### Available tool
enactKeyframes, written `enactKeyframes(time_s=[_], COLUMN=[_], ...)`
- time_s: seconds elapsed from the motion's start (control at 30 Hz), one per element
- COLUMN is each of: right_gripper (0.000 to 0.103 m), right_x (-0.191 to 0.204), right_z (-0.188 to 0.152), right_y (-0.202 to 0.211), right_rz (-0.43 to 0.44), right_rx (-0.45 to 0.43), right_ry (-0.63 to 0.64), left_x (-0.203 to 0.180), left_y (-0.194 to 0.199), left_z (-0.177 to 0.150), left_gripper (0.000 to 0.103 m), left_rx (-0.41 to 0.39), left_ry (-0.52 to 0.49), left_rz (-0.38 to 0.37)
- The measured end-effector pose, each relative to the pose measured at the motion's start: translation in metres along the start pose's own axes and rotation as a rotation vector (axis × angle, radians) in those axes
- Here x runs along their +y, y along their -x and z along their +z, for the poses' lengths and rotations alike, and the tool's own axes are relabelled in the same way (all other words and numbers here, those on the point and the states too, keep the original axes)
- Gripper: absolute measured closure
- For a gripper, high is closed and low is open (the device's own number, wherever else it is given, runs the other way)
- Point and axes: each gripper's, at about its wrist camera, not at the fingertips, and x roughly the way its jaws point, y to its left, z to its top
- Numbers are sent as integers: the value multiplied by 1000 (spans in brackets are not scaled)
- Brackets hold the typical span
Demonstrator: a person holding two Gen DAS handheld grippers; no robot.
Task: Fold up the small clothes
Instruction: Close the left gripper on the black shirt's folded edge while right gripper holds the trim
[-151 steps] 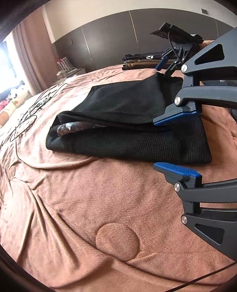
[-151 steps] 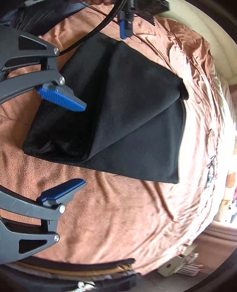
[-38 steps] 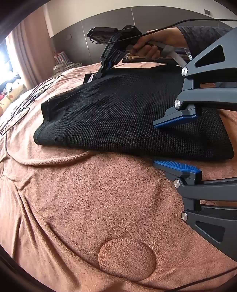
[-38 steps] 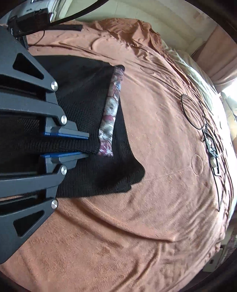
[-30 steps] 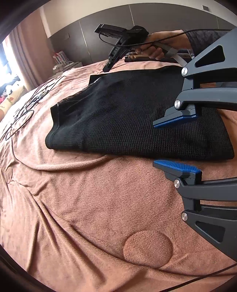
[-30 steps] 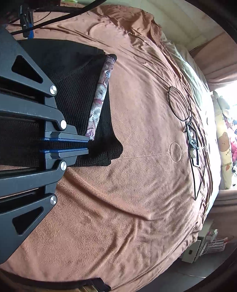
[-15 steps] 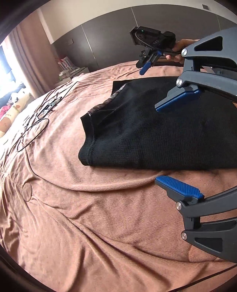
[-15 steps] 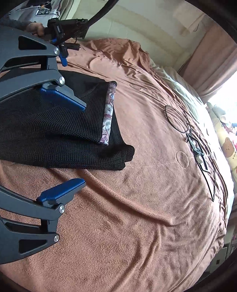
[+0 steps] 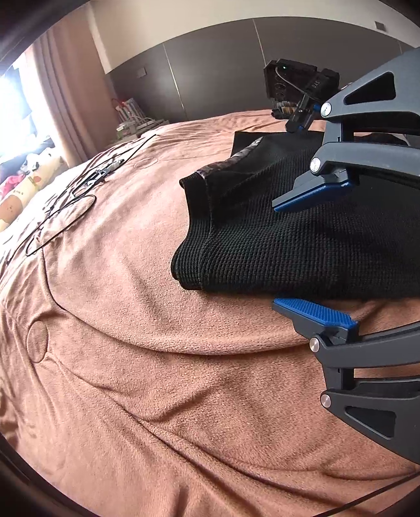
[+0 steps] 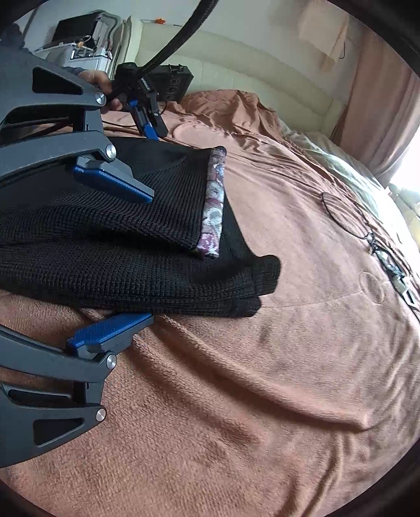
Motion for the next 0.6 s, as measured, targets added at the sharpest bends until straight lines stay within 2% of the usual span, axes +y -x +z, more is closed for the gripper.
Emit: enactKeyframes(time_s=[0.1,0.17,0.27,0.43,0.53,0.6], right_gripper=[38,54,58,60,70,82], right_x=[-7,-13,-17,-19,-15,-7], right_z=[4,8,14,29,32,30], right_y=[0,-4,-19,-32,-42,-43], right_rz=[89,146,130,141,108,74], right_rx=[18,36,54,19,16,13], right_ry=[-35,-55,-41,-46,-41,-20], left_x=[6,6,9,8,6,3], left_y=[-7,-11,-18,-28,-33,-32], left_z=[7,12,20,32,36,36], left_gripper=[47,50,53,55,66,81], left_rx=[9,7,5,9,8,11], left_ry=[14,14,27,52,52,48], left_rz=[-28,-40,-65,-108,-93,-83])
